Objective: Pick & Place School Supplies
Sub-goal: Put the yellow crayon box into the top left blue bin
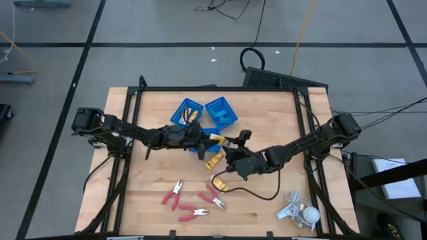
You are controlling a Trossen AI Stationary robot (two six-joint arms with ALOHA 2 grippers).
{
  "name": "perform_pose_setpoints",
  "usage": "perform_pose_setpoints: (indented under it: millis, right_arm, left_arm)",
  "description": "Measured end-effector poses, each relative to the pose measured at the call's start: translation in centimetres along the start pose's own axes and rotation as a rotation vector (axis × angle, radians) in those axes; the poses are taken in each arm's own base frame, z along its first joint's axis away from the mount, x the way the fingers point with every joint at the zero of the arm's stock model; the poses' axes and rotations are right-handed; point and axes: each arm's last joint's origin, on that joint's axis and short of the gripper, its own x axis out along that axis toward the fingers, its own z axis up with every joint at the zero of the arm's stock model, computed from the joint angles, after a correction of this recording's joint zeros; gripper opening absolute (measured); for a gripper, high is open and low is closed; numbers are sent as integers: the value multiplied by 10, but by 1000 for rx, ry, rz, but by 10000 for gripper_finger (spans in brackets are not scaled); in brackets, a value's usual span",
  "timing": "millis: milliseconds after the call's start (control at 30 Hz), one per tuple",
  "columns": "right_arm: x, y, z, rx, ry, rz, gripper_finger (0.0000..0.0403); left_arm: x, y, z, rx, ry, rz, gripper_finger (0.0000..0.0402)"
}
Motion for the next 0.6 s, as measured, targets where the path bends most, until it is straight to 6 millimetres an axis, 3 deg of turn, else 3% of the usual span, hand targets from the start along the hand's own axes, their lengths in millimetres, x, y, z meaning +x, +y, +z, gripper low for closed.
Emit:
perform_pose_setpoints:
  millis: [167,367,500,600]
  right_arm:
    - [-6,4,-1,52,6,44,185]
    - [-18,11,-9,60,58,226,212]
    - [-27,2,-14,136,75,256,219]
    - [-33,-4,-34,173,94,257,216]
  left_arm:
    - [-4,3,8,67,-4,2,34]
    - [-16,0,30,160,-95,42,67]
    - [-25,2,33,215,-41,90,41]
    - [-35,-1,43,275,-53,118,31]
